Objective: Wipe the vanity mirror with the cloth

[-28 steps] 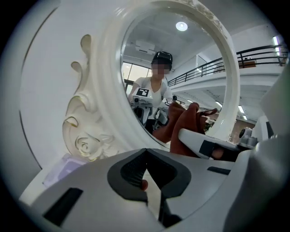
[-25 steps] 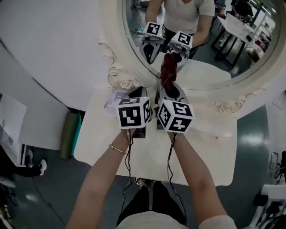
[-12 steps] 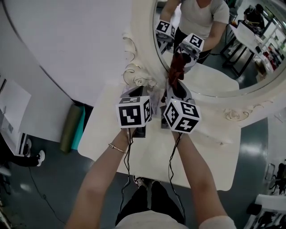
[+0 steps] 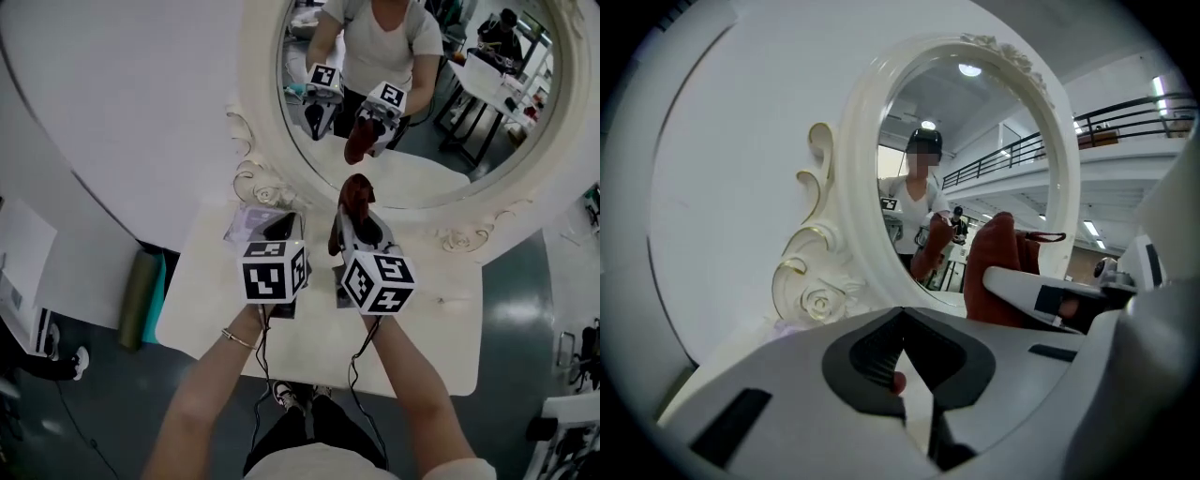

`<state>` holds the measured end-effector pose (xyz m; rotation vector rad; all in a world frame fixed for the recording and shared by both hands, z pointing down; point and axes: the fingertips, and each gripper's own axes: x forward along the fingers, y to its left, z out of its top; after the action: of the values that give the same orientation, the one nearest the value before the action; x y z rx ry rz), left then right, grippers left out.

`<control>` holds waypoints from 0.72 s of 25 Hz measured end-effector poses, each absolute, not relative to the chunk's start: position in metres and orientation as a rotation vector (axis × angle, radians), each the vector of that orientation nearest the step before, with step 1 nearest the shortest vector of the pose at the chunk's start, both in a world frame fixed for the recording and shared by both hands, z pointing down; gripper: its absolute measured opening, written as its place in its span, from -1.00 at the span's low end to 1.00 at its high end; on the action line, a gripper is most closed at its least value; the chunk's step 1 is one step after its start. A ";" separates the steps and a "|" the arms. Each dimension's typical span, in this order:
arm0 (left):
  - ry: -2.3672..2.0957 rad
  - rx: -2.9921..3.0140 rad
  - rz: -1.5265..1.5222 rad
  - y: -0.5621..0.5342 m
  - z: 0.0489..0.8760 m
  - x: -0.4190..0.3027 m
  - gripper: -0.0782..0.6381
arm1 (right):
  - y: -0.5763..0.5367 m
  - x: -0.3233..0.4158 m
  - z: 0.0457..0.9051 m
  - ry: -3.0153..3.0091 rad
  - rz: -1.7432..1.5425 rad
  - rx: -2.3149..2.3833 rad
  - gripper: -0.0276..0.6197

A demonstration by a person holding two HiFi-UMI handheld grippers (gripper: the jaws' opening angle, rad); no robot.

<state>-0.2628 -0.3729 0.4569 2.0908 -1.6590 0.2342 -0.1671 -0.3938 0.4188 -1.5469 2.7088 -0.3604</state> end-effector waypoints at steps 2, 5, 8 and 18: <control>-1.638 2.119 0.267 -0.352 0.464 -0.251 -0.77 | -0.372 -0.150 0.426 2.715 -0.400 -1.568 -0.72; -1.607 2.115 0.296 -0.324 0.476 -0.236 -0.77 | -0.338 -0.121 0.436 2.696 -0.471 -1.616 -0.72; -1.576 2.100 0.269 -0.297 0.481 -0.219 -0.77 | -0.301 -0.093 0.449 2.651 -0.556 -1.679 -0.72; -1.642 2.203 0.158 -0.228 0.436 -0.166 -0.77 | -0.237 -0.028 0.457 2.552 -0.655 -1.764 -0.72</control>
<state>-0.1661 -0.2283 0.4364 2.2032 -1.6417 0.1579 -0.0282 -0.2373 0.4573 -1.7639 2.5520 -0.6551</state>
